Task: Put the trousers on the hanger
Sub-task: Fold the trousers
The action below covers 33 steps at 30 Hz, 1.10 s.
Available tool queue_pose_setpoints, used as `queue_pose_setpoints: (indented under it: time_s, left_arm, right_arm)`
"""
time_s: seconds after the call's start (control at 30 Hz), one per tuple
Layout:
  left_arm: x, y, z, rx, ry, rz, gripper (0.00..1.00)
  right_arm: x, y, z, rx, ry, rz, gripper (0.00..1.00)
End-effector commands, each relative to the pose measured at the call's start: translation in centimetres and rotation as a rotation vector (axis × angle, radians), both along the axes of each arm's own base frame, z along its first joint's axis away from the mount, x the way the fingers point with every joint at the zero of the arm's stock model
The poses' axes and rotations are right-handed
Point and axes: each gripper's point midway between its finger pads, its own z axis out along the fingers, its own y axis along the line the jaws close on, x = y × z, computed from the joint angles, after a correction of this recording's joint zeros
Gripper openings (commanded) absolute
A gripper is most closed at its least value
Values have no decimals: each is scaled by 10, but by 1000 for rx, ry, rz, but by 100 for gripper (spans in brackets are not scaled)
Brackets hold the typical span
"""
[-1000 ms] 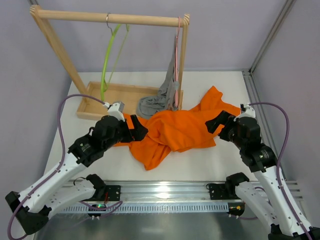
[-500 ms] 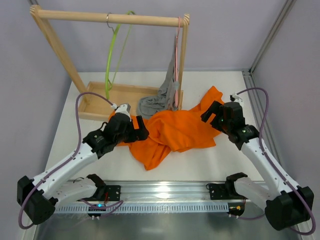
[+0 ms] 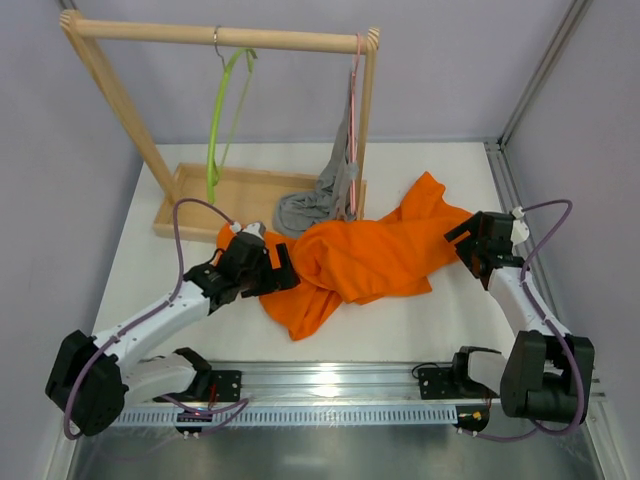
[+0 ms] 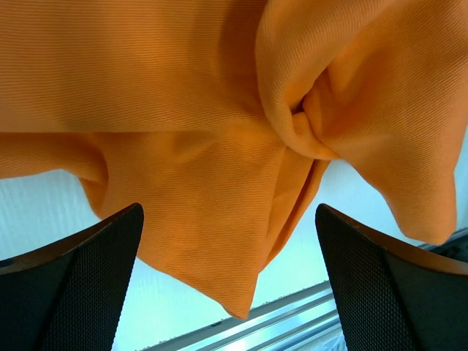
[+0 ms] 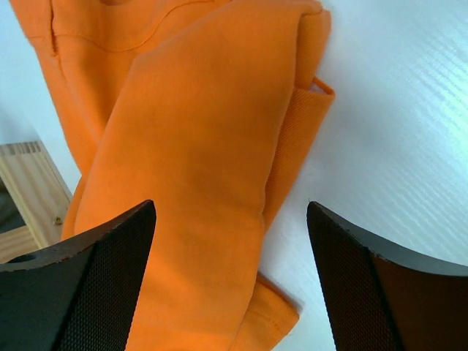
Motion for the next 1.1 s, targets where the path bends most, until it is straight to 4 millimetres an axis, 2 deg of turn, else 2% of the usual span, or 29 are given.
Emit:
queue_pose_setpoints:
  time_s: [0.0, 0.1, 0.13, 0.2, 0.37, 0.43, 0.53, 0.6, 0.63, 0.77, 0.8, 0.83, 0.87, 0.9, 0.97, 1.03, 1.07]
  left_arm:
    - [15, -26, 18, -112, -58, -52, 99]
    - [23, -38, 22, -142, -74, -78, 99]
    - [25, -40, 16, -131, -62, -77, 98]
    - [32, -42, 15, -118, -64, -81, 98]
    - [36, -46, -1, -91, -19, -83, 95]
    - [40, -50, 3, -112, -36, -84, 95]
    - [46, -57, 8, -136, -58, -89, 94]
    - [49, -57, 5, -130, -57, -80, 94]
    - [52, -58, 5, -132, -59, -77, 94]
    - [55, -68, 0, -159, -45, -91, 92]
    - [55, -69, -5, -157, -31, -87, 91]
    - [57, -70, -6, -159, -31, -87, 91]
    - [58, -71, -7, -157, -31, -85, 90]
    - [61, -73, -6, -159, -35, -85, 89]
    - [62, -77, -8, -164, -24, -99, 85]
    - [65, -81, -7, -175, -25, -107, 70]
    - [65, -83, -8, -176, -16, -110, 58]
  right_arm:
    - [21, -20, 8, -20, -107, -51, 85]
    - [31, -33, 4, -22, -154, -85, 82]
    - [36, -36, 6, -15, -176, -89, 81]
    - [39, -41, -2, -3, -163, -99, 80]
    - [54, -42, -10, 18, -166, -69, 71]
    - [57, -43, -11, 12, -166, -65, 66]
    - [59, -44, -7, 7, -168, -60, 49]
    - [61, -47, 1, -16, -173, -55, 15]
    - [57, -48, -2, -22, -146, -64, 4]
    - [43, -56, 14, -78, -137, -95, 4]
    - [40, -60, 31, -103, -179, -112, 4]
    - [28, -60, 27, -106, -139, -126, 4]
    - [23, -61, 32, -117, -142, -136, 4]
    - [18, -62, 50, -133, -184, -147, 4]
    - [5, -66, 59, -156, -181, -178, 4]
    - [-5, -66, 80, -168, -225, -194, 4]
    - [-7, -67, 90, -177, -245, -206, 4]
